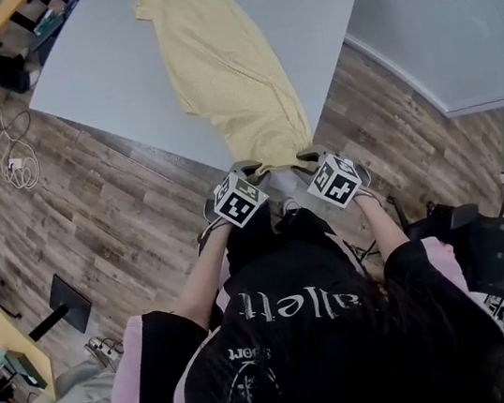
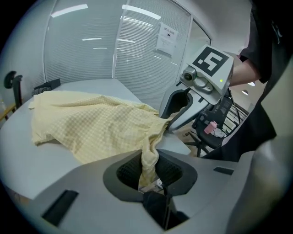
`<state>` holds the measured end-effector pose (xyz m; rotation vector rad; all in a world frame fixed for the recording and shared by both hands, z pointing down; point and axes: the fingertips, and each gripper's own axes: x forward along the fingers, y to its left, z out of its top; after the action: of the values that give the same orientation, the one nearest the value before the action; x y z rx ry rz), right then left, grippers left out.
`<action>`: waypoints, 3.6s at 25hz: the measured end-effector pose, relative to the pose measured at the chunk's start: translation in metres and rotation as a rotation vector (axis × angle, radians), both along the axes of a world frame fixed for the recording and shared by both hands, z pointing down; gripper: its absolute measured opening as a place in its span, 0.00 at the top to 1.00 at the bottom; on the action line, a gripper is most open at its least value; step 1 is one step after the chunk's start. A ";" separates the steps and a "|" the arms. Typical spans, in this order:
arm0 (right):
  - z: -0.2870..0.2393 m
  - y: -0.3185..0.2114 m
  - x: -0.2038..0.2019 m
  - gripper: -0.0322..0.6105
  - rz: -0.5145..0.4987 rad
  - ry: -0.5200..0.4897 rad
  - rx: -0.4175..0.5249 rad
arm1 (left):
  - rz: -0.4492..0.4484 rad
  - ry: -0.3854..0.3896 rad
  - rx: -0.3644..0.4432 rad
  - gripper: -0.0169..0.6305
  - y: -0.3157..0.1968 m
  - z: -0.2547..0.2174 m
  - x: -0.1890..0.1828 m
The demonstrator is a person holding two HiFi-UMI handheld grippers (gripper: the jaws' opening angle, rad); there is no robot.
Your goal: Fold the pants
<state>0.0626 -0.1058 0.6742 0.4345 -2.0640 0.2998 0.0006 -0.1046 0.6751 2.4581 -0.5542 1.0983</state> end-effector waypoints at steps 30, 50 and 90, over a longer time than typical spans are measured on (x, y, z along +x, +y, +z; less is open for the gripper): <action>-0.200 0.057 -0.018 0.82 -0.161 -0.320 -0.182 | 0.302 0.502 0.001 0.85 0.082 -0.215 -0.013; -0.229 -0.136 -0.064 0.82 -0.124 -0.281 0.035 | 0.311 0.331 0.302 0.85 -0.100 -0.236 -0.064; -0.062 -0.333 -0.096 0.69 0.273 -0.160 0.194 | -0.193 -0.047 0.313 0.49 -0.362 -0.046 -0.128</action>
<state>-0.0336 -0.4387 0.6123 0.8378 -2.2002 0.3048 -0.1272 -0.4669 0.6290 2.5726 -1.0248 1.0593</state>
